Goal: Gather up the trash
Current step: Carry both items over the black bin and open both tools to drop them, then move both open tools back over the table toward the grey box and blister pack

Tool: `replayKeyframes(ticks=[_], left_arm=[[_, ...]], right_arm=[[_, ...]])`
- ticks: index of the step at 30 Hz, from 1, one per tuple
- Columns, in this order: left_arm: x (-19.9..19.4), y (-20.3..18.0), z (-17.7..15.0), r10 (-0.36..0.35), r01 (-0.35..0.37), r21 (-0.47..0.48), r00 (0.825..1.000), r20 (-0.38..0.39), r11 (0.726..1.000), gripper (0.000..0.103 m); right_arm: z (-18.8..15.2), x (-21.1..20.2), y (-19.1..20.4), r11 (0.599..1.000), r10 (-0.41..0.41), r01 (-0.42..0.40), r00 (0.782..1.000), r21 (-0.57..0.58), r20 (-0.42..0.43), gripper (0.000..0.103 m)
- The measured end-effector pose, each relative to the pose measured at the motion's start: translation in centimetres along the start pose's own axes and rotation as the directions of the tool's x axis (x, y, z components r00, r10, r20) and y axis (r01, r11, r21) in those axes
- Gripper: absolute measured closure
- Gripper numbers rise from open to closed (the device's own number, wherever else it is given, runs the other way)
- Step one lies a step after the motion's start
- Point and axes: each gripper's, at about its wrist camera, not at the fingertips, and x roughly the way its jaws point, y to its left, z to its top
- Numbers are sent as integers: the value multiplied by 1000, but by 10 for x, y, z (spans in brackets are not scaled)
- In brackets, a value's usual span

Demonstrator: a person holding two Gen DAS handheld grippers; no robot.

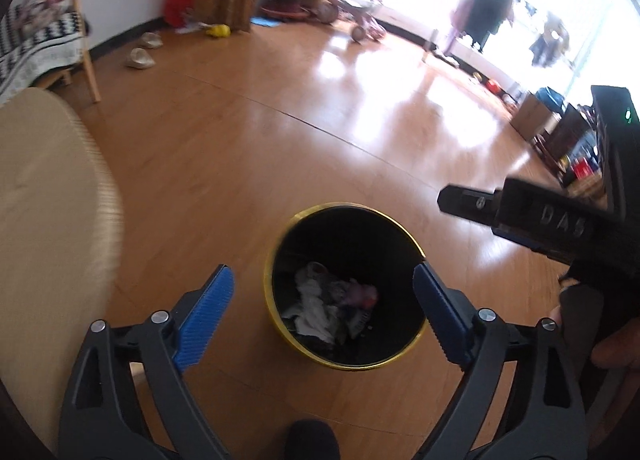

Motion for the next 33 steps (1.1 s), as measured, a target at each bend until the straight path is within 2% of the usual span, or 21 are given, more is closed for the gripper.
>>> replayKeyframes(ticks=[5, 8, 11, 14, 17, 22, 27, 29, 33], left_arm=[[-57, 47, 1, 82, -78, -59, 995, 61, 995, 11], [-93, 85, -5, 177, -169, -104, 981, 77, 980, 11], [-133, 130, -16, 269, -247, -189, 959, 95, 950, 11], [-176, 183, -35, 365, -327, -281, 926, 94, 902, 11], [-210, 223, -54, 428, -376, -348, 900, 84, 859, 11], [-269, 286, -94, 545, -465, -445, 836, 64, 765, 11], [-321, 342, -146, 613, -507, -545, 790, 16, 668, 11], [-335, 358, -158, 630, -517, -568, 776, 5, 641, 11], [-362, 398, -185, 685, -566, -593, 728, -34, 573, 11]], right_arm=[[-12, -5, 77, 987, 49, -51, 999, -153, -13, 14], [-24, -10, 134, 965, 97, -100, 995, -242, -24, 14], [-45, -14, 204, 923, 147, -155, 988, -353, -50, 14], [-68, -16, 260, 876, 189, -207, 978, -437, -85, 14], [-94, -21, 319, 822, 231, -261, 965, -507, -121, 14], [-142, -25, 405, 735, 286, -347, 938, -582, -197, 14], [-195, -25, 479, 654, 315, -414, 910, -633, -270, 14], [-217, -28, 498, 621, 324, -438, 898, -650, -296, 14], [-257, -29, 545, 555, 340, -483, 875, -677, -346, 14]])
